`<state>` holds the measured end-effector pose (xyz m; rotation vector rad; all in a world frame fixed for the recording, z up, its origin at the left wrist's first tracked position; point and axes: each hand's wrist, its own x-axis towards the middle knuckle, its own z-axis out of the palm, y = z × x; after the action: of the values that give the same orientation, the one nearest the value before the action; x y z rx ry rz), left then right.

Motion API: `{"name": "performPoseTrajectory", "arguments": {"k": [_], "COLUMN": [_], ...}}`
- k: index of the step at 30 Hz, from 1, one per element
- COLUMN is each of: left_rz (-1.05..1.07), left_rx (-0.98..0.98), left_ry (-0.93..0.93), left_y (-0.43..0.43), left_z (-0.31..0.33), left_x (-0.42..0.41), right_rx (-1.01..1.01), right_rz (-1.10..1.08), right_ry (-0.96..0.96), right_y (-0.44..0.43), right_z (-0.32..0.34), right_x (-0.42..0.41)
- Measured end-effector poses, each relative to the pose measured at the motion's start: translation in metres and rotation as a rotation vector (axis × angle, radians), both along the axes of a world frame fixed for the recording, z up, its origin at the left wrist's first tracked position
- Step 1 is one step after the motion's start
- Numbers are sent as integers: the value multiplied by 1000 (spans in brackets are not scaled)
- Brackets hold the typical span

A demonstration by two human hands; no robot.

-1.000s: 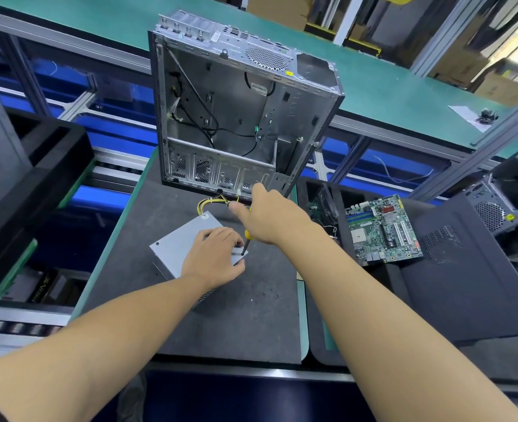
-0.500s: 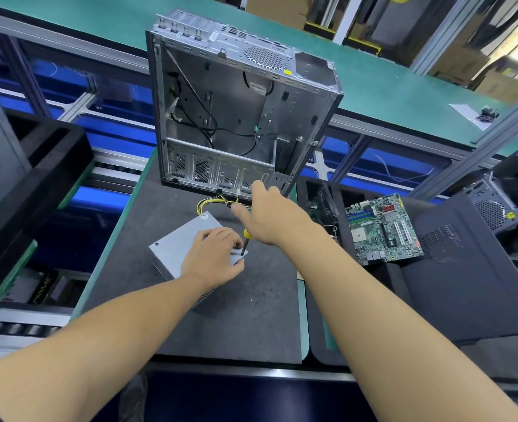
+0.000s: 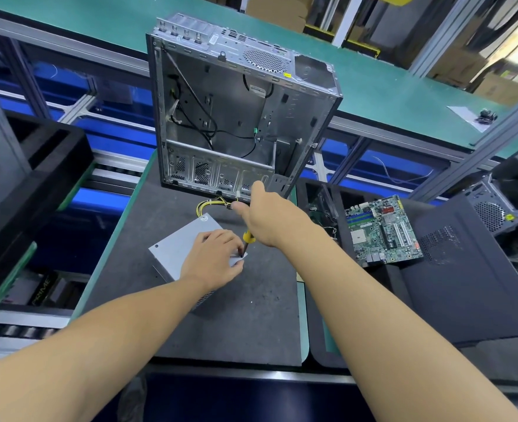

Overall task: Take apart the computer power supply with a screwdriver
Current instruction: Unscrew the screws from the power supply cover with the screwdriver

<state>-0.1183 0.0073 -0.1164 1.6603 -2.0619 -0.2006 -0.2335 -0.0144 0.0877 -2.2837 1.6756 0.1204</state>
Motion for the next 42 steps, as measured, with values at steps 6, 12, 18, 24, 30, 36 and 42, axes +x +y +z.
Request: {"name": "performPoseTrajectory", "arguments": {"k": [6,12,18,24,30,36,42], "left_rz": [15,24,26,27,18,30,31], "left_rx": [13,9,3,-24,24,12,9], "left_ry": [31,23,-16,-19,-7,-39,-23], "left_y": [-1,-2,-3,-2,0,-1,-1], "left_z": [-1,-4,-4,-3,2,0,2], "left_x": [0,0,-1,-1,-1,-2,-3], "right_rx": [94,40,66,9,-10,6,-30], "right_rz": [80,28,49,61,91,110,126], "right_ry": [-16,-9,-20,42,-13,34,21], "right_y": [-7,-3,-6,-2,-4,-2,-3], "right_z": [4,-1,0,-2,-5,-3,-1], "right_x": [1,-2,-2,-3,0,2,2]}}
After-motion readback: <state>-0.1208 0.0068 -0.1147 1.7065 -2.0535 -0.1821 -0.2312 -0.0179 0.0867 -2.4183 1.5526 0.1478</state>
